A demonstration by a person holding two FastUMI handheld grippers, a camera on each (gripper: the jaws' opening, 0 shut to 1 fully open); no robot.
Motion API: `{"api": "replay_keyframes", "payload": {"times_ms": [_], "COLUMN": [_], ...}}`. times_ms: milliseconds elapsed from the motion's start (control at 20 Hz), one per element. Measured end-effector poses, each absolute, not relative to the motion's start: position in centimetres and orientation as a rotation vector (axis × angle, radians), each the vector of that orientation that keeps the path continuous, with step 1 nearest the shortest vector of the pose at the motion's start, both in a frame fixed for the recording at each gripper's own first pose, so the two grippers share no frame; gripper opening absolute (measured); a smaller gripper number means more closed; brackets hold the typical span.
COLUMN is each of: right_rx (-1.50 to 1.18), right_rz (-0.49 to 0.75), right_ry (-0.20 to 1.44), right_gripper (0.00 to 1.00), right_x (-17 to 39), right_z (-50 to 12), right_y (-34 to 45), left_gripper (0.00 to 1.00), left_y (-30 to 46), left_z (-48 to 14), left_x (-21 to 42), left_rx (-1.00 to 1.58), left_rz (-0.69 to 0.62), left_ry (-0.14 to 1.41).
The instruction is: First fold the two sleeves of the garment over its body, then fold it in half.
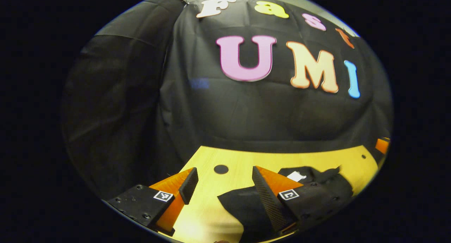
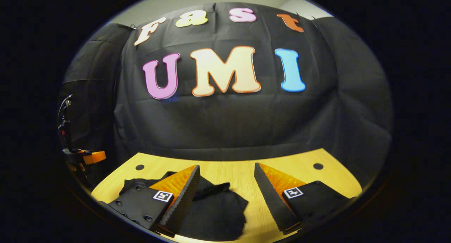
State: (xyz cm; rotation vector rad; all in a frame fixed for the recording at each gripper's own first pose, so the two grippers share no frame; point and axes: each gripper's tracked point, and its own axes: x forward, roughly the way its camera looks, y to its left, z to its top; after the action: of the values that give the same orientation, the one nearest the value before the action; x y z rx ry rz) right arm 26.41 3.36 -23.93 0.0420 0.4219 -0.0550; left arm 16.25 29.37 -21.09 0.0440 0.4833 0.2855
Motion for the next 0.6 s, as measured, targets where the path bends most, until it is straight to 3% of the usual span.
{"api": "replay_keyframes", "payload": {"times_ms": [100, 150, 250, 300, 600], "right_rx": [0.015, 0.009, 0.001, 0.0, 0.041], "right_rz": [-0.055, -0.048, -0.025, -0.01, 0.034], "right_ry": [0.337, 0.305, 0.246, 0.222, 0.178], "right_gripper": [0.98, 0.93, 0.98, 0.95, 0.95], "right_x": [24.9, 24.0, 21.9, 20.8, 11.8], "right_z": [-21.4, -20.4, -18.6, -17.7, -14.8], "right_y": [3.8, 4.2, 4.7, 5.0, 4.6], "left_gripper": [0.93, 0.93, 0.93, 0.93, 0.92], "left_y": [28.5, 28.0, 26.6, 26.5, 21.7], "left_z": [-18.4, -17.3, -14.7, -13.2, -6.9], "left_x": [15.4, 14.7, 13.3, 11.9, 5.0], "left_rx": [0.052, 0.06, 0.075, 0.079, 0.093], "left_rz": [0.277, 0.273, 0.262, 0.261, 0.249], "left_ry": [0.417, 0.396, 0.344, 0.316, 0.207]}}
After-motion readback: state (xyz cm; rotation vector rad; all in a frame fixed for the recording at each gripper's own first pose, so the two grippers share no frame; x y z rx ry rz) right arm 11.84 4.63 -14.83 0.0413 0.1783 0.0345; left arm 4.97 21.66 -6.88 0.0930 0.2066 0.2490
